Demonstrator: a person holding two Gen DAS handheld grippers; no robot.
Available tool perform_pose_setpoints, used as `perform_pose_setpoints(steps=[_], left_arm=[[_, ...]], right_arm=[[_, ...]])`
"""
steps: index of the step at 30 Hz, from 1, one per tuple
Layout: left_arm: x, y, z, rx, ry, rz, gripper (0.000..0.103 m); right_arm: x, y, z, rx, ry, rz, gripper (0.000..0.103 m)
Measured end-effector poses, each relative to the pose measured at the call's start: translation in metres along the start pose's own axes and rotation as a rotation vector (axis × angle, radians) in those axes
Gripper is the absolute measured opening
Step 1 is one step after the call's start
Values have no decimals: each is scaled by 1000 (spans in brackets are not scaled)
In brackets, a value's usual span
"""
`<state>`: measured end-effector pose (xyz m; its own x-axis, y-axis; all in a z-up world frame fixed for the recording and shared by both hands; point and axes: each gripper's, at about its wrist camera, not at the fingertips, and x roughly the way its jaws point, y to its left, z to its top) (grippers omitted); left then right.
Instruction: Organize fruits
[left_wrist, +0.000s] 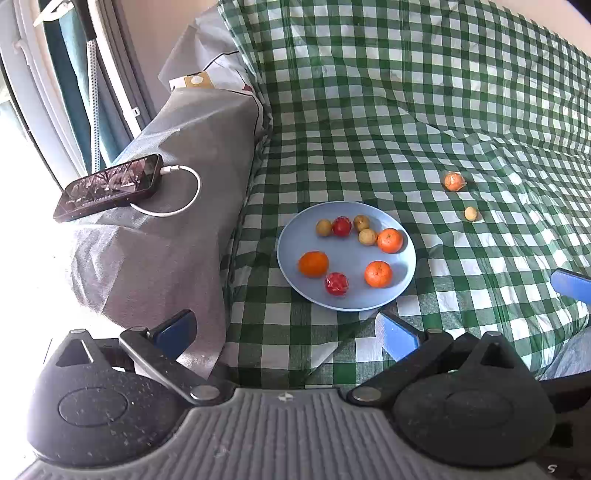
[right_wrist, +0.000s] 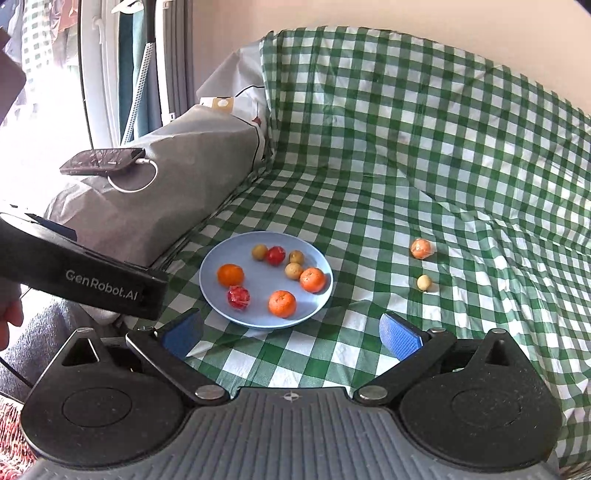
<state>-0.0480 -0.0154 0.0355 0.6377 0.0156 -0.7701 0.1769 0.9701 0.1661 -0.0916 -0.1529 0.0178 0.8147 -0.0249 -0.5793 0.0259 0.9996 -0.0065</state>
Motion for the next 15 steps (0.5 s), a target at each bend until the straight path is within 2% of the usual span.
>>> perform_pose_setpoints(steps=[15], left_arm=[[13, 2, 1, -2, 30, 0, 103]], right_arm=[[11, -2, -2, 15, 35, 11, 102]])
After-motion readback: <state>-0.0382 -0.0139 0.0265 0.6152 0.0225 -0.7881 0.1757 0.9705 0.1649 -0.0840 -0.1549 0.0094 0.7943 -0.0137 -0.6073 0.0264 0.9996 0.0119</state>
